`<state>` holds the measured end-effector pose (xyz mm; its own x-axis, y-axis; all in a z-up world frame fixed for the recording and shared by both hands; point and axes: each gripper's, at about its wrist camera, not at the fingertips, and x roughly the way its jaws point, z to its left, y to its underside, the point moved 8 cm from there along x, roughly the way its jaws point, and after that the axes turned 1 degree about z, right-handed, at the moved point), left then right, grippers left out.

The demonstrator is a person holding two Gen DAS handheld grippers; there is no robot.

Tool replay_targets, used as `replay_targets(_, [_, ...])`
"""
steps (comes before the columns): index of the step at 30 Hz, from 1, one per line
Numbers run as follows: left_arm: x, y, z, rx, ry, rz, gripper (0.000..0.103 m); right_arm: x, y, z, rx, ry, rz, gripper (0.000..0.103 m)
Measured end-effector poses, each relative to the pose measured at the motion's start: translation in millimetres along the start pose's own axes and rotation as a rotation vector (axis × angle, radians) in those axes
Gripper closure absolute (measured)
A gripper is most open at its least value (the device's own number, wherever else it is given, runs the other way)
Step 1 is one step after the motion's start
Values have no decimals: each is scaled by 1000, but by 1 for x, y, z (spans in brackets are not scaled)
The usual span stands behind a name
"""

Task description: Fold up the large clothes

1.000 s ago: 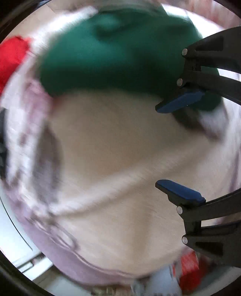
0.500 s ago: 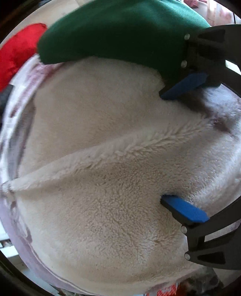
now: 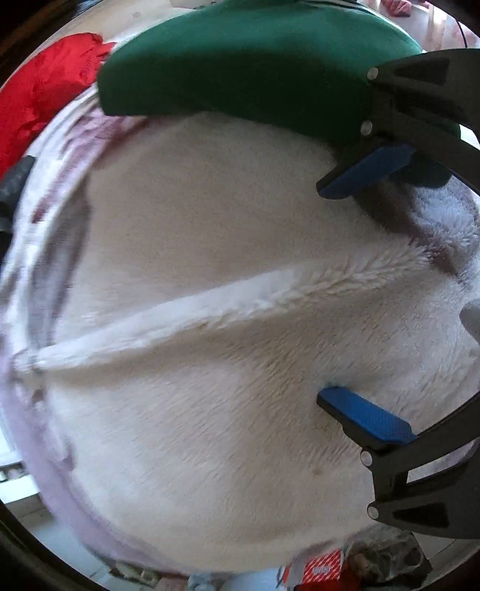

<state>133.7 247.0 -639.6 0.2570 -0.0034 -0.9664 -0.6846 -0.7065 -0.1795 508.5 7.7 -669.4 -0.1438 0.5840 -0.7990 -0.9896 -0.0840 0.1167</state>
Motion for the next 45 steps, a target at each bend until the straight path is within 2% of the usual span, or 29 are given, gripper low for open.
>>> replay_targets(1, [-5,-5,-3,-1,-10,-12,0,12,-1,2,11,-37,29,21])
replay_targets(2, [-14,-11,-5,-7,-15,-28,0,21,-3,5,17,-72,40,32])
replay_targets(3, [-24,-18,-7,-14,-12,-44,0,21,-4,8,12,-86,23,61])
replay_targets(5, [-42,-30,-13,-12,-11,-71,0,10,1,22,-4,-132,-7,83])
replay_targets(6, [-54,-39,-21,-2,-6,-89,0,2,3,28,-1,-136,-32,87])
replay_targets(10, [-76,-66,-64,92,54,-143,0,-60,23,43,103,-212,-105,91])
replay_targets(13, [-68,-77,-108,183,91,-151,0,-99,25,31,165,-218,-150,92])
replay_targets(15, [-65,-89,-140,233,117,-155,0,-111,20,8,220,-181,-159,92])
replay_targets(17, [-50,-98,-162,273,116,-165,0,-110,15,-26,282,-115,-163,91])
replay_targets(18, [-35,-100,-175,303,103,-144,0,-104,12,-41,295,-85,-151,91])
replay_targets(20, [-4,-95,-187,345,68,-78,0,-77,2,-74,355,-11,-148,91])
replay_targets(22, [20,-90,-192,367,43,-41,0,-42,-1,-100,392,18,-98,89])
replay_targets(24, [27,-89,-185,373,-5,-28,0,-24,0,-104,415,-26,-67,79])
replay_targets(25, [30,-90,-178,359,3,-21,0,-23,0,-103,407,-53,-50,77])
replay_targets(26, [25,-87,-171,337,17,-14,0,-28,1,-101,396,-93,-38,67])
replay_targets(27, [25,-87,-165,313,30,-6,0,-33,3,-100,388,-129,-33,51])
replay_targets(30, [27,-84,-152,290,17,4,0,-53,21,-102,359,-174,-21,29])
replay_targets(34, [27,-78,-150,265,20,6,0,-41,68,-105,308,-161,103,26])
replay_targets(35, [27,-78,-151,265,12,5,0,-36,80,-101,269,-164,110,26])
replay_targets(36, [25,-77,-152,270,0,0,0,-36,84,-99,237,-154,86,39])
replay_targets(38, [19,-77,-155,281,-18,-7,0,-35,88,-93,244,-157,54,92])
replay_targets(39, [14,-77,-158,290,-14,-11,0,-40,91,-92,281,-167,42,93])
replay_targets(42, [-4,-75,-171,346,-4,-38,0,-75,89,-80,324,-188,-66,95])
replay_targets(44, [-7,-71,-180,400,-26,-44,0,-107,95,-81,371,-206,-129,95])
replay_targets(45, [-4,-68,-184,428,-40,-41,0,-115,98,-85,386,-208,-124,95])
